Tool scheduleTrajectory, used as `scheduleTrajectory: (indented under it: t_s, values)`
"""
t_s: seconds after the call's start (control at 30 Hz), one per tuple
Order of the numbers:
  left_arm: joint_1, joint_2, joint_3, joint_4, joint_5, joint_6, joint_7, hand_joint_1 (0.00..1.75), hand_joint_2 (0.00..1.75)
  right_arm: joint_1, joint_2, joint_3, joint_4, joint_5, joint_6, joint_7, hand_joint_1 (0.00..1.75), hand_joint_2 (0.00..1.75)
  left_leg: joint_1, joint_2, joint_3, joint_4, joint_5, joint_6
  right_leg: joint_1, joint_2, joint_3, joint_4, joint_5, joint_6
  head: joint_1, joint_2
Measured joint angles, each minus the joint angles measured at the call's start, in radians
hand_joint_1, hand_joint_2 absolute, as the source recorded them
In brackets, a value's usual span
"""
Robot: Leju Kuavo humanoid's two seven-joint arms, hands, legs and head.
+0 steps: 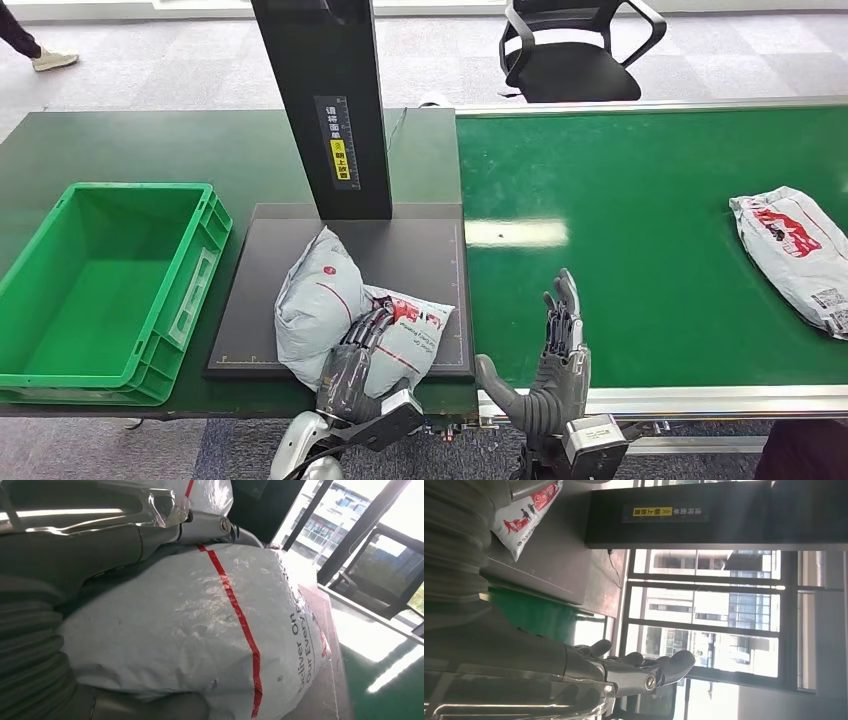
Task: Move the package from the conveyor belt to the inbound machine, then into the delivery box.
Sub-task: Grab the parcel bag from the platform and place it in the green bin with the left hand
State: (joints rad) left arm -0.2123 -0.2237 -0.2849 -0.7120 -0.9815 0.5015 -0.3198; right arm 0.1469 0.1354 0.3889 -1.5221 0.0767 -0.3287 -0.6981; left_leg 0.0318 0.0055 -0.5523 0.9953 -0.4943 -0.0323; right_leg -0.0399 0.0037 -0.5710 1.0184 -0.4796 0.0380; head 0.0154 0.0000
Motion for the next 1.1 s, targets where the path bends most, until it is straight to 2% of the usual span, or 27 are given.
scheduleTrajectory:
  t_s: [0.13, 0.3, 0.4, 0.53, 0.6, 0.77, 0.9, 1.0, 1.1]
  values:
    - [0.006, -0.004, 0.016, -0.014, 0.021, 0.033, -0.046, 1.67, 1.75, 0.015, 0.000, -0.001, 0.001, 0.003, -0.020, 0.000, 0.00, 1.75, 0.000, 0.000, 0.001, 0.000, 0.001, 0.000, 0.000, 0.000, 0.001, 0.000, 0.001, 0.000, 0.000, 0.000]
    - [0.048, -0.004, 0.029, -0.125, 0.057, 0.094, -0.097, 1.67, 1.75, 0.038, -0.001, 0.000, 0.000, 0.010, -0.053, 0.004, 0.00, 1.75, 0.000, 0.001, -0.001, 0.000, 0.001, 0.000, 0.000, 0.001, -0.001, 0.001, 0.002, -0.001, 0.000, 0.000]
    - [0.090, -0.002, 0.030, -0.228, 0.098, 0.150, -0.144, 1.70, 1.75, 0.050, -0.002, 0.002, 0.000, 0.010, -0.064, 0.007, 0.00, 1.75, 0.000, 0.001, -0.004, 0.000, 0.001, 0.000, 0.000, 0.001, -0.004, 0.001, 0.002, -0.001, 0.000, 0.000]
    - [0.169, -0.001, 0.043, -0.425, 0.193, 0.191, -0.294, 1.65, 1.75, 0.055, -0.002, 0.004, 0.000, 0.007, -0.070, 0.007, 0.00, 1.75, 0.000, 0.002, -0.008, 0.000, 0.000, 0.000, 0.000, 0.002, -0.008, 0.001, 0.002, -0.001, 0.000, 0.000]
    - [0.211, -0.001, 0.051, -0.544, 0.249, 0.193, -0.345, 1.64, 1.75, 0.056, -0.002, 0.004, 0.001, 0.005, -0.071, 0.006, 0.00, 1.75, 0.000, 0.002, -0.009, 0.000, 0.000, 0.000, 0.000, 0.002, -0.009, 0.001, 0.001, -0.001, 0.000, 0.000]
    - [0.307, -0.002, 0.051, -0.858, 0.332, 0.197, -0.354, 1.57, 1.75, 0.056, -0.003, 0.003, 0.004, -0.001, -0.072, 0.001, 0.00, 1.75, 0.000, 0.002, -0.010, 0.000, 0.000, -0.001, 0.001, 0.002, -0.011, 0.001, 0.001, -0.001, 0.000, 0.000]
    - [0.351, -0.011, 0.045, -1.102, 0.350, 0.196, -0.354, 1.51, 1.75, 0.055, -0.004, 0.001, 0.008, -0.007, -0.073, 0.000, 0.00, 1.75, 0.000, 0.002, -0.010, 0.000, 0.000, -0.001, 0.001, 0.002, -0.010, 0.001, 0.001, -0.001, 0.000, 0.000]
    - [0.341, -0.025, 0.054, -1.228, 0.380, 0.196, -0.354, 1.44, 1.75, 0.052, -0.004, 0.000, 0.011, -0.006, -0.066, 0.000, 0.00, 1.75, 0.000, 0.001, -0.010, 0.000, 0.000, -0.001, 0.000, 0.002, -0.009, 0.001, 0.001, -0.001, 0.001, 0.000]
    - [0.291, -0.026, 0.110, -1.262, 0.430, 0.196, -0.353, 1.45, 1.75, 0.044, -0.004, -0.001, 0.015, -0.003, -0.050, 0.000, 0.00, 1.75, 0.000, 0.001, -0.009, 0.000, 0.000, -0.001, 0.001, 0.002, -0.008, 0.001, 0.001, -0.001, 0.001, 0.000]
